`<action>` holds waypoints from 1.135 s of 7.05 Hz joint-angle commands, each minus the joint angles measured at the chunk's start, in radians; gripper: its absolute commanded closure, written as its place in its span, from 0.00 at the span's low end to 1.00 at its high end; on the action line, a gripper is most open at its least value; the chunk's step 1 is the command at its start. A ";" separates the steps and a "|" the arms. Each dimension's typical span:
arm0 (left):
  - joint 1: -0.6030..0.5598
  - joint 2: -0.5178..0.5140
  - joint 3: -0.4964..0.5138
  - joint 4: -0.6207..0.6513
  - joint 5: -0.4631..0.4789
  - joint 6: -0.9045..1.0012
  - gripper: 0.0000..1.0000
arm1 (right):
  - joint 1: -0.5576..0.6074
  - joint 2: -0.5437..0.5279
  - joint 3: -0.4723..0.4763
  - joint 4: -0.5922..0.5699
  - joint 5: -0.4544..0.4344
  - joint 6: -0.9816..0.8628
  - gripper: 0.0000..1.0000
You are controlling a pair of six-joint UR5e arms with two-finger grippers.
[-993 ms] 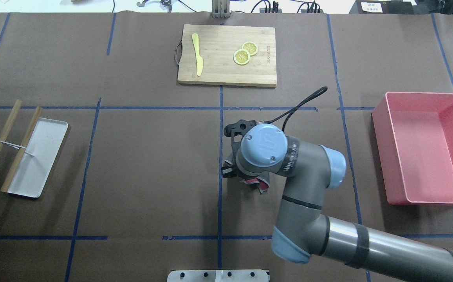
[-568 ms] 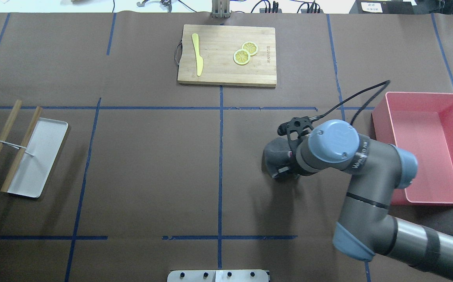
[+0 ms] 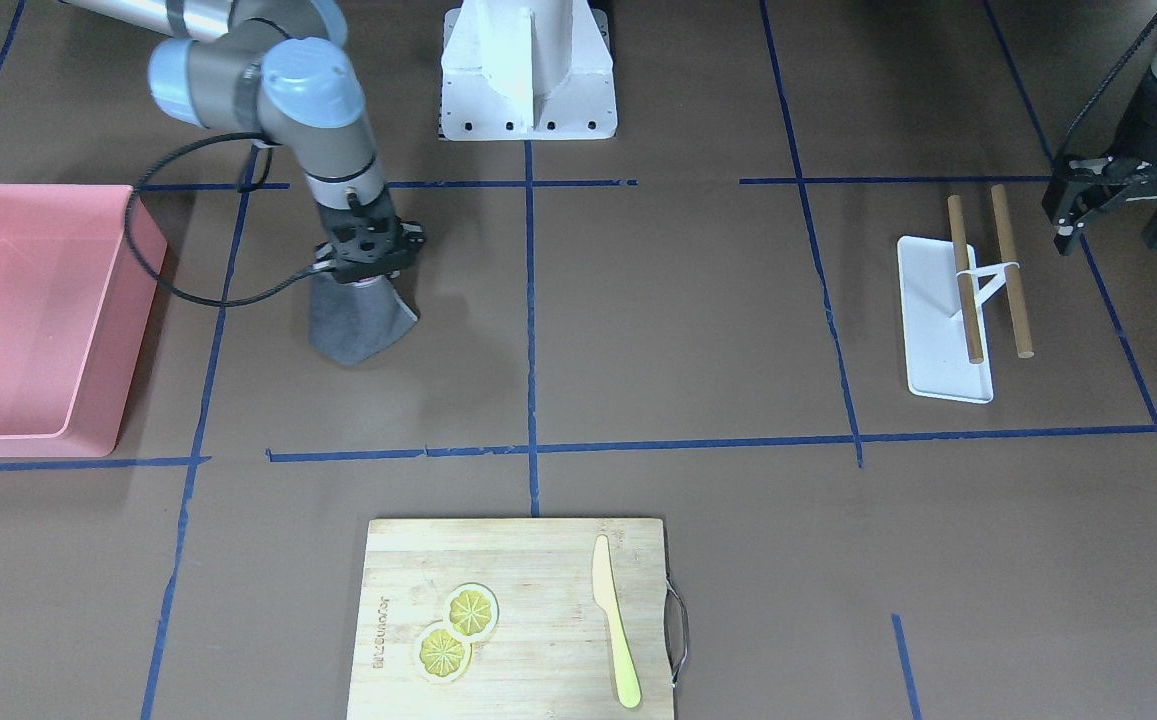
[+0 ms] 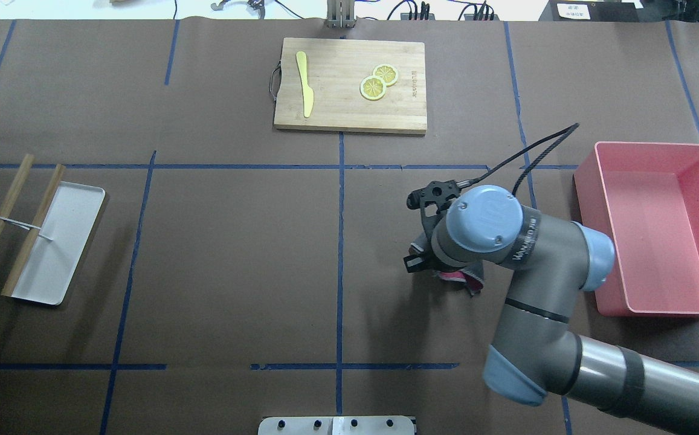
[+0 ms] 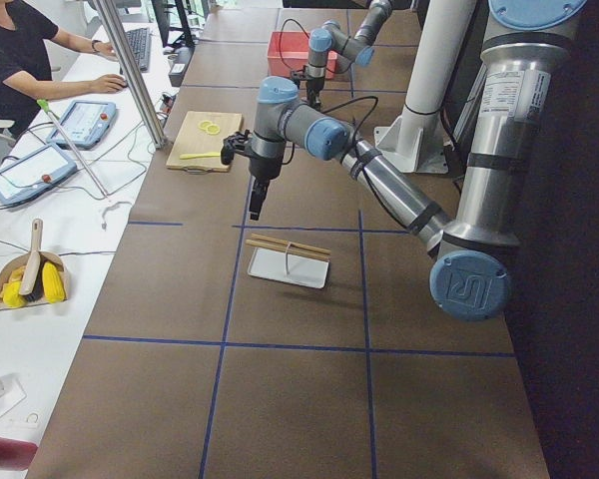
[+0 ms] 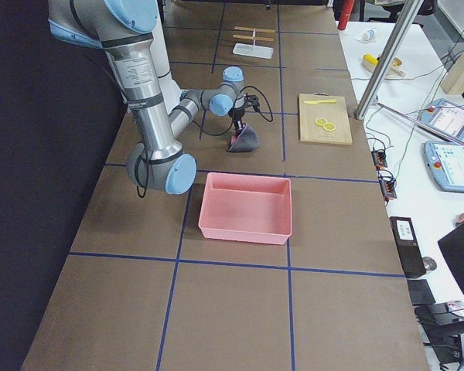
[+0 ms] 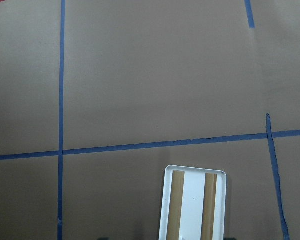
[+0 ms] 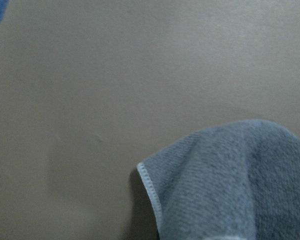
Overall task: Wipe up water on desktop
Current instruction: 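Rub the grey cloth over the table surface with the right gripper, then carry the grey cloth with the right gripper into the pink bin and release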
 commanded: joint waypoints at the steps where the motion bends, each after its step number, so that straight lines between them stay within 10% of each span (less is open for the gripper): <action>1: -0.007 0.017 -0.001 0.001 -0.002 0.016 0.19 | -0.023 0.132 -0.037 -0.005 -0.010 0.110 1.00; 4: -0.018 0.019 0.003 0.001 -0.002 0.025 0.19 | 0.160 0.054 0.304 -0.260 0.108 0.115 1.00; 8: -0.027 0.020 0.017 0.003 -0.030 0.059 0.18 | 0.553 -0.279 0.482 -0.292 0.369 -0.296 1.00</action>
